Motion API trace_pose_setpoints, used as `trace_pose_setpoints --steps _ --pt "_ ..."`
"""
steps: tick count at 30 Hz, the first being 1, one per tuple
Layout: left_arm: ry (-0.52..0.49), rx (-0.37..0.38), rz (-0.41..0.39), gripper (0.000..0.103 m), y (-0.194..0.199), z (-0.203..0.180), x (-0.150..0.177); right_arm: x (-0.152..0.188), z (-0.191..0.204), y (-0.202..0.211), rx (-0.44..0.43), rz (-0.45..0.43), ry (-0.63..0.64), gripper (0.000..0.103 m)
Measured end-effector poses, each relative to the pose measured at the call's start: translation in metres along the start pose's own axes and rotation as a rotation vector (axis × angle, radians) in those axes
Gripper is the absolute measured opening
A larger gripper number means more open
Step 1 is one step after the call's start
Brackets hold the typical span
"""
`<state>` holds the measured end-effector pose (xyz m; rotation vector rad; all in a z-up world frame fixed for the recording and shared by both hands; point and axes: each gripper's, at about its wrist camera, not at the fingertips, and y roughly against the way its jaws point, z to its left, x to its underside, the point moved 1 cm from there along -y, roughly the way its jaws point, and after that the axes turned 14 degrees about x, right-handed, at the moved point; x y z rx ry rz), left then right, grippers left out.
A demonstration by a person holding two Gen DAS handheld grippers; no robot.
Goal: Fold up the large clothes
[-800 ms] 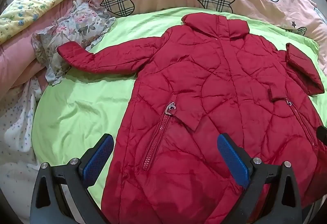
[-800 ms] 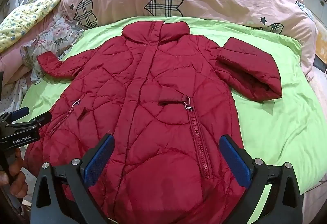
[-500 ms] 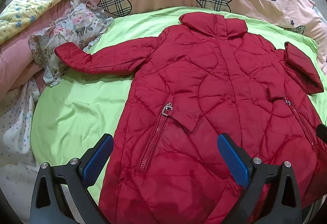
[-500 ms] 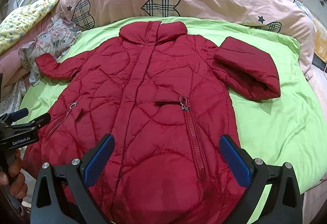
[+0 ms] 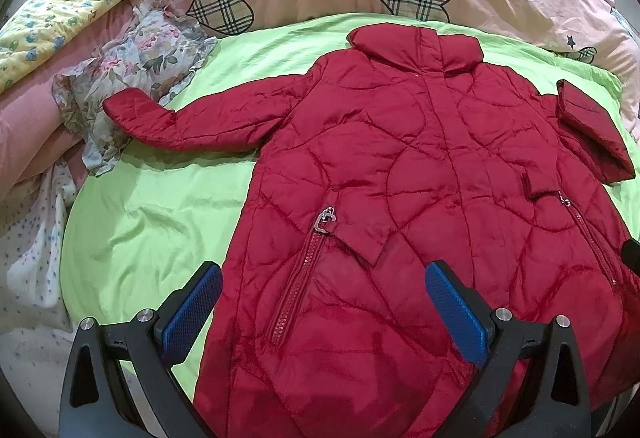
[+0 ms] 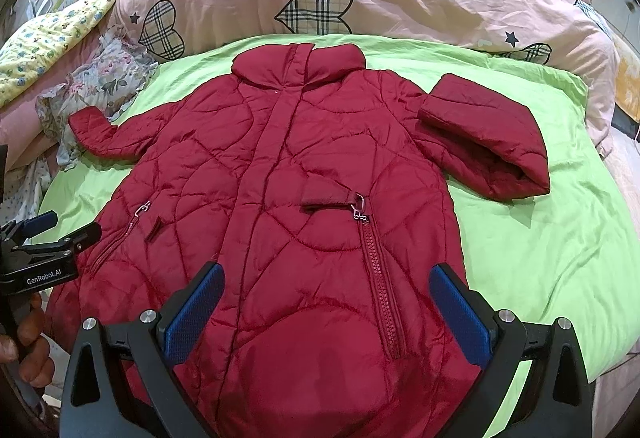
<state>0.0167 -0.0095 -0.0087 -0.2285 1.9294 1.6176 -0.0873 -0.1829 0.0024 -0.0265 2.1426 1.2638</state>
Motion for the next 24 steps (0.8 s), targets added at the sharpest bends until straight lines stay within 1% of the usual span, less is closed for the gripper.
trace_pose_setpoints --steps 2,5,6,7,9,15,21,24 --pt "0.014 0.024 0.005 0.102 -0.0009 0.0010 -0.0004 -0.0001 0.0008 -0.0010 0.023 0.032 0.020 0.102" --pt "0.021 0.036 0.011 0.102 -0.0016 0.0015 -0.0010 -0.0034 -0.0008 -0.0022 0.020 0.028 0.019 0.102" --pt "0.020 0.040 -0.019 0.102 -0.0007 0.0007 -0.0014 -0.0043 -0.0013 -0.0026 0.021 0.028 0.018 0.102" --pt "0.017 0.037 -0.023 0.102 -0.0009 0.0005 -0.0020 -0.0057 -0.0020 -0.0023 0.007 0.011 0.002 0.102" --pt "0.019 0.045 -0.026 0.102 -0.0014 0.0002 -0.0033 -0.0067 -0.0025 -0.0030 0.007 0.010 0.001 0.102" --pt "0.024 0.057 -0.019 0.102 -0.0034 -0.0003 -0.0062 -0.0088 -0.0036 -0.0044 0.035 0.038 0.022 0.102" --pt "0.020 0.049 -0.042 0.102 -0.0045 -0.0015 -0.0093 -0.0099 -0.0068 -0.0072 0.003 0.019 -0.010 0.102" --pt "0.021 0.054 -0.039 0.102 -0.0054 -0.0010 -0.0098 -0.0091 -0.0075 -0.0083 -0.011 0.008 -0.020 0.102"
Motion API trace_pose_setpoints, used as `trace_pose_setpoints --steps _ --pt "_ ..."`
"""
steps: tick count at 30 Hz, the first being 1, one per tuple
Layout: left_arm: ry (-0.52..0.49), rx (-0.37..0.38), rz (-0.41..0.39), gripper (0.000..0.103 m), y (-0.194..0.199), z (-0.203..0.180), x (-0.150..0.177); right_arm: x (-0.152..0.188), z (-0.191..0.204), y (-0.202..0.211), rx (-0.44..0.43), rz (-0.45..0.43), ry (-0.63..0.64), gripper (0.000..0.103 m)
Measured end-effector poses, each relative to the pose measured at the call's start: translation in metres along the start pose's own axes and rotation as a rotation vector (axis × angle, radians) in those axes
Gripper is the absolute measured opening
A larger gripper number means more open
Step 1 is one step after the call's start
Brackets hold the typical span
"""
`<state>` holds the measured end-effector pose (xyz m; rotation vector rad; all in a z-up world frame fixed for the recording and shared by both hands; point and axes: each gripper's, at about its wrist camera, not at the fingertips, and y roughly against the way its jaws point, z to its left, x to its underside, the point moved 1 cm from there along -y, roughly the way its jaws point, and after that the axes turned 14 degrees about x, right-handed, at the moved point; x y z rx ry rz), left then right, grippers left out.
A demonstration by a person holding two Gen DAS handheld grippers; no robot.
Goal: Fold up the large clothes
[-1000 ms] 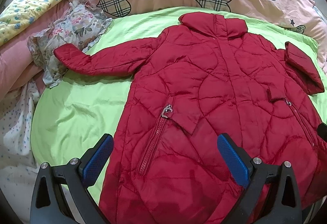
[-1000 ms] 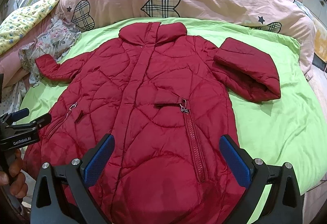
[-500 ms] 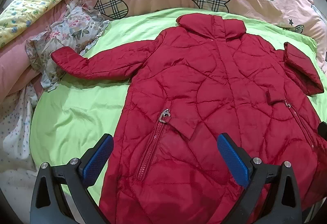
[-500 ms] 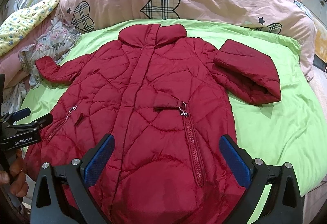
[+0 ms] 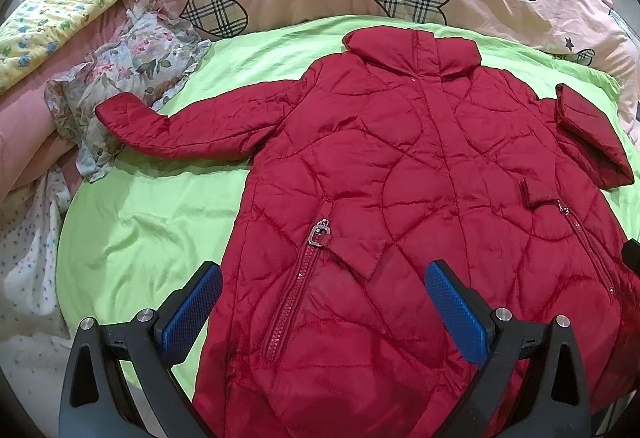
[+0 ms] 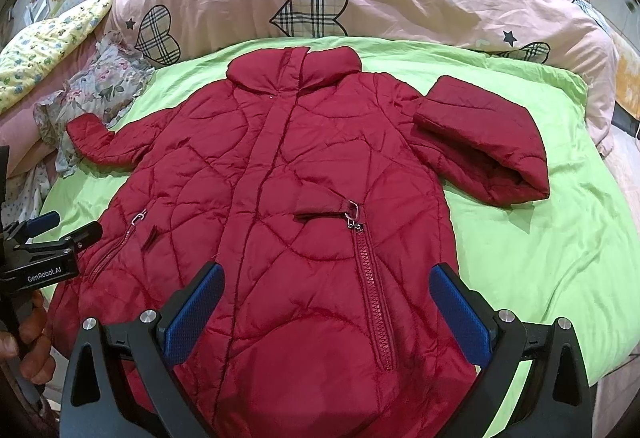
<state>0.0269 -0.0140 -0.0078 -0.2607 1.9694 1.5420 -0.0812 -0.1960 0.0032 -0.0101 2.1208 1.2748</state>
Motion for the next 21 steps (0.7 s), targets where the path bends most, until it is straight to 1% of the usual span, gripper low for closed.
trace_pose_setpoints --steps 3,10,14,15,17,18,21 --pt "0.002 0.006 0.001 0.102 -0.002 0.001 -0.002 0.000 -0.001 0.000 0.009 -0.023 0.002 0.102" --pt "0.009 0.034 0.049 0.102 -0.010 0.007 -0.008 -0.008 -0.019 0.000 0.035 -0.048 -0.025 0.102" --pt "0.017 0.057 0.032 0.102 -0.012 0.013 -0.013 -0.018 -0.040 -0.005 0.039 -0.041 -0.060 0.102" --pt "0.015 0.051 0.026 0.102 -0.013 0.015 -0.013 -0.021 -0.045 -0.006 0.049 -0.050 -0.067 0.102" --pt "0.021 0.042 0.019 0.102 -0.015 0.019 -0.016 -0.028 -0.061 -0.014 0.056 -0.041 -0.096 0.102" --pt "0.018 0.034 0.003 0.102 -0.016 0.019 -0.017 -0.031 -0.066 -0.015 0.068 -0.045 -0.096 0.102" --pt "0.048 0.019 -0.004 0.102 -0.022 0.026 -0.022 -0.043 -0.085 -0.029 0.083 -0.044 -0.125 0.102"
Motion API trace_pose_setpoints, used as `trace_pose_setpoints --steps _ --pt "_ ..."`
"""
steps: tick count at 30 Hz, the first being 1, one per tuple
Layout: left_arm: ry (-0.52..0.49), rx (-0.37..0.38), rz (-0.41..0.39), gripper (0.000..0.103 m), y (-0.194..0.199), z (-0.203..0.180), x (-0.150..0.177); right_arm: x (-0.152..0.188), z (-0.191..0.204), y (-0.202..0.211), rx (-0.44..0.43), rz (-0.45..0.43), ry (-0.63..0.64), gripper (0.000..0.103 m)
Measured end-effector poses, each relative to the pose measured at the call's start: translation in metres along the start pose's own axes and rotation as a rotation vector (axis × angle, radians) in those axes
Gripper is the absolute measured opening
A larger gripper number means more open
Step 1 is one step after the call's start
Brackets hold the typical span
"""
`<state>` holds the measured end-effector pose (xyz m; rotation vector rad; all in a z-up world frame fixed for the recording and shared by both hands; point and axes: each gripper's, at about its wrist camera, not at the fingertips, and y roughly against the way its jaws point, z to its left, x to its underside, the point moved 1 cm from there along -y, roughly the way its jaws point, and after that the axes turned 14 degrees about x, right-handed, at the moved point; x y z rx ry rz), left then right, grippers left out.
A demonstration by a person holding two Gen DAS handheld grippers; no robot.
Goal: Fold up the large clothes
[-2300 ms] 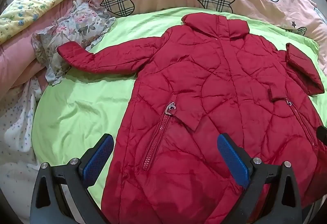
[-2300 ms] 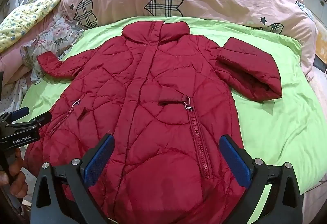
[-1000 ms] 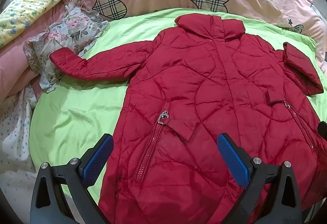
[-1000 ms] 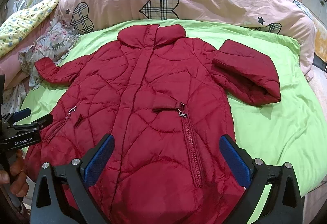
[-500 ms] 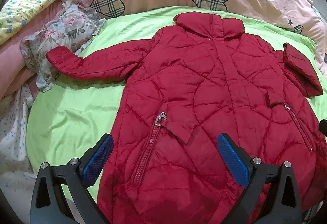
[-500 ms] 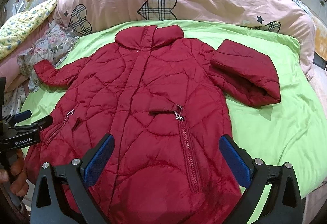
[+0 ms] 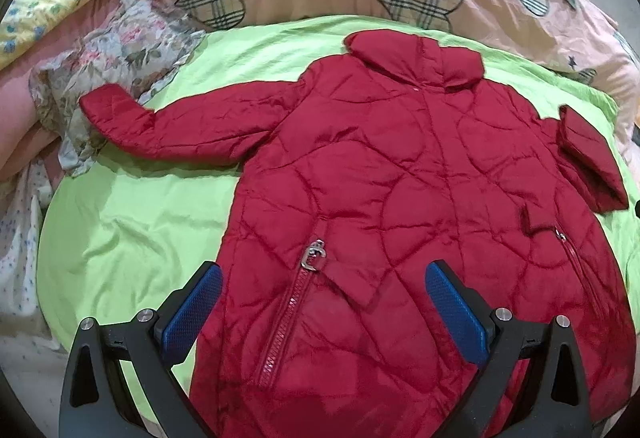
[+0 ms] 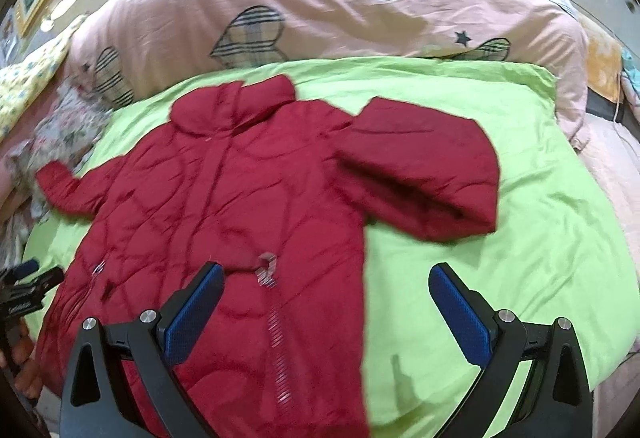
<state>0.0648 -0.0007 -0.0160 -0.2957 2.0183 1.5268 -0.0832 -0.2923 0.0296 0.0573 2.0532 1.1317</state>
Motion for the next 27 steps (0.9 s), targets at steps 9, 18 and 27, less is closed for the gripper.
trace_pose_setpoints --steps 9,18,27 --pt "0.100 0.015 0.001 0.102 -0.023 0.020 -0.018 -0.030 -0.035 -0.075 0.096 0.035 -0.022 0.102" --pt "0.088 0.031 0.001 0.102 -0.041 0.023 -0.030 -0.042 -0.052 -0.140 0.180 0.108 -0.002 0.076" --pt "0.078 0.058 0.004 0.102 -0.047 0.021 -0.028 -0.053 -0.036 -0.111 0.064 0.060 -0.041 0.008"
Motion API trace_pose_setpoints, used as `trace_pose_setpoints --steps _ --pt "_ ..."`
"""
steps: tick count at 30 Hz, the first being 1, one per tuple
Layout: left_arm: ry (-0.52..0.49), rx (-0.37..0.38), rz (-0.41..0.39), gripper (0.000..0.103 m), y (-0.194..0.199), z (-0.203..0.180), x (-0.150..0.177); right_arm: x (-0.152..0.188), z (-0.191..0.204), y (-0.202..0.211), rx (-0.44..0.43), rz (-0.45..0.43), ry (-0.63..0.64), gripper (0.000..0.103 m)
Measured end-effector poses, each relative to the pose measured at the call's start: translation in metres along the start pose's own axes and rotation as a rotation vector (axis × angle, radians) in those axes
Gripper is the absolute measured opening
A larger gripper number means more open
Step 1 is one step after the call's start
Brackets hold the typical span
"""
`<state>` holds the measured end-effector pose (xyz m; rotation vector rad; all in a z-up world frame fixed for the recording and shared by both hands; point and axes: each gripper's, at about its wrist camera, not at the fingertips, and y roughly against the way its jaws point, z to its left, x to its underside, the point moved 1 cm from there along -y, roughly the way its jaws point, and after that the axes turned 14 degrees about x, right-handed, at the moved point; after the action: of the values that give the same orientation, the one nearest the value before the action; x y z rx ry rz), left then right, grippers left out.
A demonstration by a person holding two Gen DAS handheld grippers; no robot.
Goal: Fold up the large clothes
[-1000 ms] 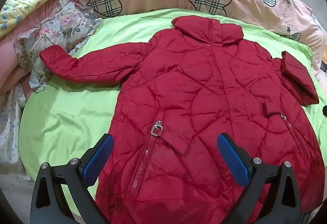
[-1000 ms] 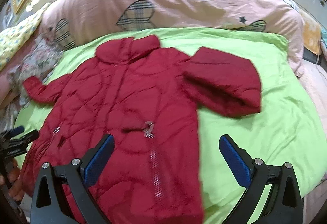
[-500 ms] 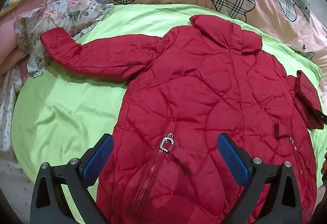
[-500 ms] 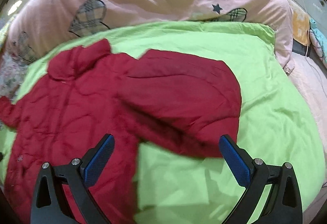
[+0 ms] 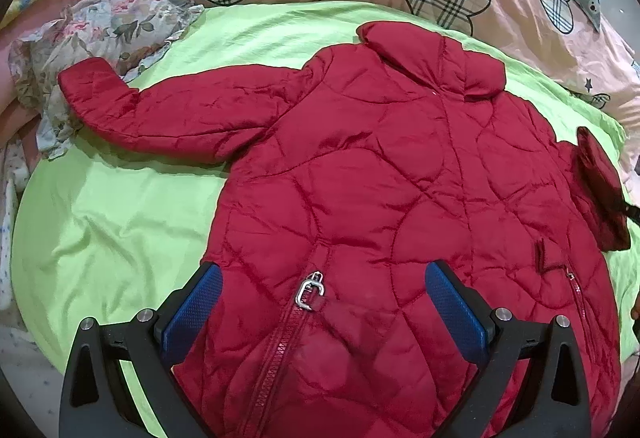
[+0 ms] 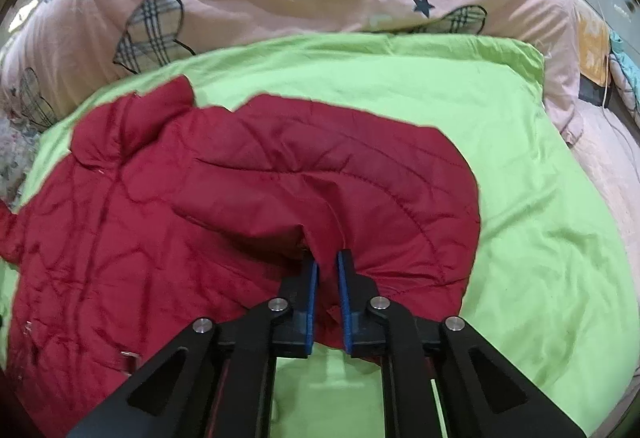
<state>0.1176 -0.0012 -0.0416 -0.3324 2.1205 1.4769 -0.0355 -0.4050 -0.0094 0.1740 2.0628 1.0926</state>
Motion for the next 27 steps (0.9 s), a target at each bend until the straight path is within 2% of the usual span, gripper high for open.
trace_pose_setpoints --steps 3,10,15,22,27 --pt "-0.001 0.011 -0.002 0.102 0.002 0.001 0.001 -0.005 0.016 0.015 -0.054 -0.036 0.001 0.007" --pt "0.015 0.054 -0.013 0.102 0.008 0.009 0.001 -0.016 0.080 0.056 -0.256 -0.092 0.045 0.006" --pt "0.031 0.081 -0.011 0.101 0.007 0.017 -0.001 -0.006 0.134 0.058 -0.374 -0.063 0.086 0.006" --pt "0.103 0.236 0.045 0.101 -0.009 0.036 -0.013 0.017 0.198 0.046 -0.448 -0.007 0.174 0.005" --pt "0.208 0.396 0.097 0.101 -0.030 0.056 -0.028 0.028 0.220 0.043 -0.525 0.000 0.189 0.005"
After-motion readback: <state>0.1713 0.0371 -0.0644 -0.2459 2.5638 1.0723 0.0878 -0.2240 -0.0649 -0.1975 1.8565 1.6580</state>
